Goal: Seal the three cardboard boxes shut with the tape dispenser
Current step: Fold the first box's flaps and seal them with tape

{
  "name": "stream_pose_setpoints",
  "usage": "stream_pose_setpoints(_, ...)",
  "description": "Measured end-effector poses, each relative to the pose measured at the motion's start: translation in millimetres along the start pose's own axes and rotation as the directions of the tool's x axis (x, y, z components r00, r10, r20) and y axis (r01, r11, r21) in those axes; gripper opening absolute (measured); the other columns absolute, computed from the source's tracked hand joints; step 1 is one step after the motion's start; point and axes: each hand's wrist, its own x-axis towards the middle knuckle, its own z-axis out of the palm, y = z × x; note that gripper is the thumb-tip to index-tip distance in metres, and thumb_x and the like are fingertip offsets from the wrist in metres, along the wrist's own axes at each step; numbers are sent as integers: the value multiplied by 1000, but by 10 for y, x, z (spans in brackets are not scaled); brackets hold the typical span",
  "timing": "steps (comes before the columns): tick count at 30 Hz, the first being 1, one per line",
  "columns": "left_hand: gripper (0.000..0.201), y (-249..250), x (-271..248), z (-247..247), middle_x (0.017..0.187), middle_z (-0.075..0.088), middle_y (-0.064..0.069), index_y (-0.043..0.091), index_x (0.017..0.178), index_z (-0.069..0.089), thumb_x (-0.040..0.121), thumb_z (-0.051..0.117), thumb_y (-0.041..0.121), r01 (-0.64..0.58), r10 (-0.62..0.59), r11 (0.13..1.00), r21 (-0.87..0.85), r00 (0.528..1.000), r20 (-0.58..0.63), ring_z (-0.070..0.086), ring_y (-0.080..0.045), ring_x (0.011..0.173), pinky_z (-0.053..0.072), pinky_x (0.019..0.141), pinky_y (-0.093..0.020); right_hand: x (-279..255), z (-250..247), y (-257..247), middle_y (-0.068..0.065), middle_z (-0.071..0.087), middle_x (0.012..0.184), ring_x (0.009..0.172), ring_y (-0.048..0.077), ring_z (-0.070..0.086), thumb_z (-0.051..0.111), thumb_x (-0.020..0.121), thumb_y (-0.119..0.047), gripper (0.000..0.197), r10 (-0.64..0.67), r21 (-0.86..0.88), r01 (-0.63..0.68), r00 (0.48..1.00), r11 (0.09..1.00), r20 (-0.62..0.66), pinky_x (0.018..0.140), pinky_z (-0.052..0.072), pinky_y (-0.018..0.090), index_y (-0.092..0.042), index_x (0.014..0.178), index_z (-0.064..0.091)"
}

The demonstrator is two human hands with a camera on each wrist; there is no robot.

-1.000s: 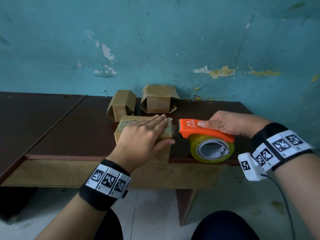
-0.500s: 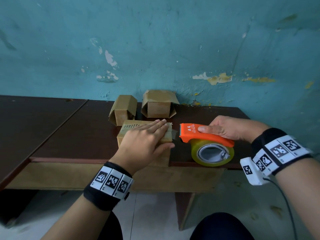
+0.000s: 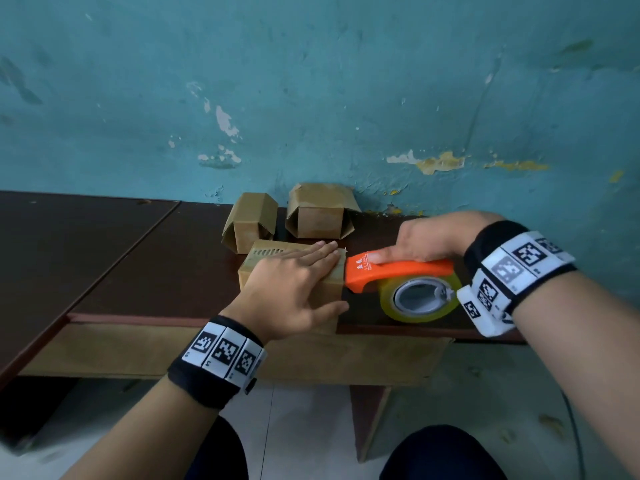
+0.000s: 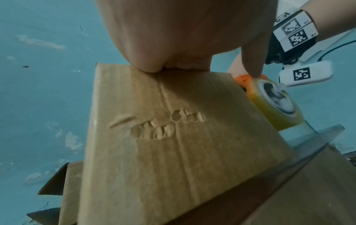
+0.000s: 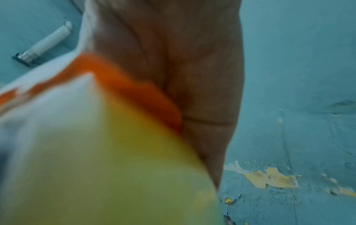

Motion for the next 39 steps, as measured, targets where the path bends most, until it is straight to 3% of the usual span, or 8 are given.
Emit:
stream_pose_setpoints(4, 100, 29, 10, 3, 163, 43, 1, 16, 158, 44, 89, 31, 88, 17, -17, 999, 33, 1000, -3, 38, -12, 152, 40, 119, -34, 61, -42, -94, -2, 62, 93, 86, 20, 65, 42, 75, -97, 75, 48, -58, -55, 992, 997, -115, 88, 49, 41, -24, 86, 55)
stream_pose_setpoints(12, 102, 54, 22, 24, 163, 43, 4, 19, 157, 46, 86, 28, 91, 56, -56, 998, 21, 998, -5, 38, -11, 152, 43, 112, -32, -83, -227, -443, 1, 61, 99, 100, 30, 64, 51, 79, -90, 74, 138, -199, -179, 969, 963, -204, 100, 49, 49, -22, 106, 55)
stream_pose_setpoints(17, 97, 70, 49, 29, 159, 49, 1, 20, 155, 49, 88, 32, 88, 21, -21, 1000, 4, 999, -33, 43, -12, 148, 50, 102, -33, 22, 270, -899, 2, 69, 120, 105, 26, 66, 61, 98, -44, 39, -56, -456, -1, 992, 890, -110, 89, 50, 37, -19, 128, 66)
stream_pose_setpoints(20, 97, 15, 51, 27, 163, 43, 3, 19, 158, 44, 88, 35, 87, 16, -15, 1000, 25, 1000, -14, 39, -9, 151, 44, 109, -30, 35, 152, -732, 0, 64, 88, 72, 17, 58, 68, 93, -50, 40, 23, -206, -35, 998, 978, -61, 67, 45, 30, -12, 106, 69)
stream_pose_setpoints(25, 97, 10, 44, 47, 164, 42, 4, 19, 158, 45, 87, 41, 85, 16, -16, 1000, 0, 999, -32, 38, -9, 151, 39, 115, -30, -34, 4, -130, -1, 47, 69, 62, 18, 47, 59, 89, -75, 60, 138, 35, -134, 970, 990, -199, 61, 34, 33, -20, 69, 46)
stream_pose_setpoints(30, 93, 8, 42, 72, 162, 45, 4, 19, 157, 46, 87, 48, 80, 19, -20, 1000, -16, 999, -47, 40, -10, 150, 43, 118, -35, -47, 291, 37, 5, 44, 57, 52, 25, 46, 52, 93, -74, 69, 228, 215, -141, 855, 966, -465, 56, 31, 33, -13, 61, 45)
stream_pose_setpoints(34, 91, 20, 45, 62, 162, 44, 5, 20, 157, 46, 84, 55, 74, 36, -37, 999, -28, 998, -42, 39, -8, 151, 43, 118, -36, -1, 673, -10, 6, 55, 68, 64, 27, 55, 57, 83, -83, 71, 310, 227, -213, 717, 950, -625, 54, 35, 33, -13, 71, 52)
stream_pose_setpoints(39, 92, 23, 65, 68, 163, 42, 8, 22, 157, 46, 81, 63, 70, 59, -60, 998, -23, 998, -24, 37, -6, 151, 44, 118, -37, 70, 983, -91, 0, 48, 64, 65, 25, 56, 50, 88, -82, 65, 346, 140, -341, 675, 930, -652, 65, 45, 34, -21, 66, 39)
